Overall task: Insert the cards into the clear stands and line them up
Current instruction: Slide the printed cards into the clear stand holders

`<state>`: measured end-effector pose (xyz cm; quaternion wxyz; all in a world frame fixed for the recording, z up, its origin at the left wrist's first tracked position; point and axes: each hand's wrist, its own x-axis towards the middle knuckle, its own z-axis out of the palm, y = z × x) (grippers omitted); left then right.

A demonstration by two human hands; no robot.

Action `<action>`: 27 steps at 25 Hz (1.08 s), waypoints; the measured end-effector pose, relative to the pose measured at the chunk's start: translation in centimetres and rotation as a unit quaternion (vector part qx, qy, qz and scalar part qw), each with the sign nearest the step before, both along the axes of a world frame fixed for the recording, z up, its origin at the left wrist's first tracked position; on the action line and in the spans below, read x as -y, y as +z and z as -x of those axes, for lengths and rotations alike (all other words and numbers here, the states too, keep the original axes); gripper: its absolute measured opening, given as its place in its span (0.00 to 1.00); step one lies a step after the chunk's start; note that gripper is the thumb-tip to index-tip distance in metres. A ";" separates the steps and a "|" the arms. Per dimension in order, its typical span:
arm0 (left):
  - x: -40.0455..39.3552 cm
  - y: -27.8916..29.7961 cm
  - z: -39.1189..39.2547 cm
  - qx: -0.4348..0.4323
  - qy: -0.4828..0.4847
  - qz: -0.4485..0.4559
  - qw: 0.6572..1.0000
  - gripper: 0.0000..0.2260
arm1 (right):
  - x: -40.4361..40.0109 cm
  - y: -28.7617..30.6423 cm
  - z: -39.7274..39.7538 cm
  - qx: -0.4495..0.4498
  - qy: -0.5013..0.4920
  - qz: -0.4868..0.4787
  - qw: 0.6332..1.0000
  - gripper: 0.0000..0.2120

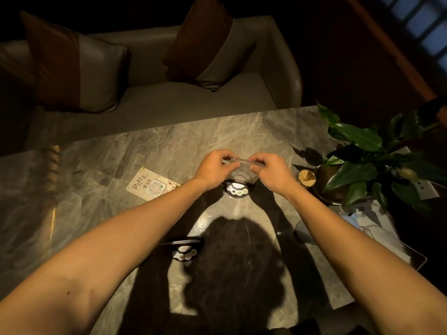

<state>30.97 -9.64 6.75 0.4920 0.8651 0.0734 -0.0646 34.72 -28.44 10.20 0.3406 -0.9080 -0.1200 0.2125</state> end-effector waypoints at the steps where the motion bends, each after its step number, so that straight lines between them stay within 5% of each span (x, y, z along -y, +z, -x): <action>1: 0.0 -0.1 0.0 0.002 0.002 0.002 1.000 0.05 | 0.0 0.0 0.1 0.001 -0.003 0.000 1.000 0.08; 8: -3.6 0.4 0.4 -0.040 0.020 -0.010 0.999 0.07 | -2.2 2.0 0.2 0.061 0.043 0.027 0.997 0.22; 13: -10.5 0.0 2.2 -0.088 0.144 0.022 0.985 0.09 | -9.3 3.9 -0.3 0.127 0.097 -0.033 0.987 0.19; 19: -16.3 -2.4 6.8 -0.193 0.356 0.140 0.904 0.08 | -18.2 0.6 1.3 0.035 0.172 -0.051 0.983 0.20; 24: -17.8 -5.1 9.4 -0.257 0.431 0.160 0.850 0.07 | -21.9 -4.7 2.2 -0.056 0.172 -0.015 0.983 0.21; 27: -18.4 -5.8 9.8 -0.307 0.432 0.156 0.834 0.14 | -23.3 -7.8 2.1 -0.086 0.173 0.021 0.981 0.20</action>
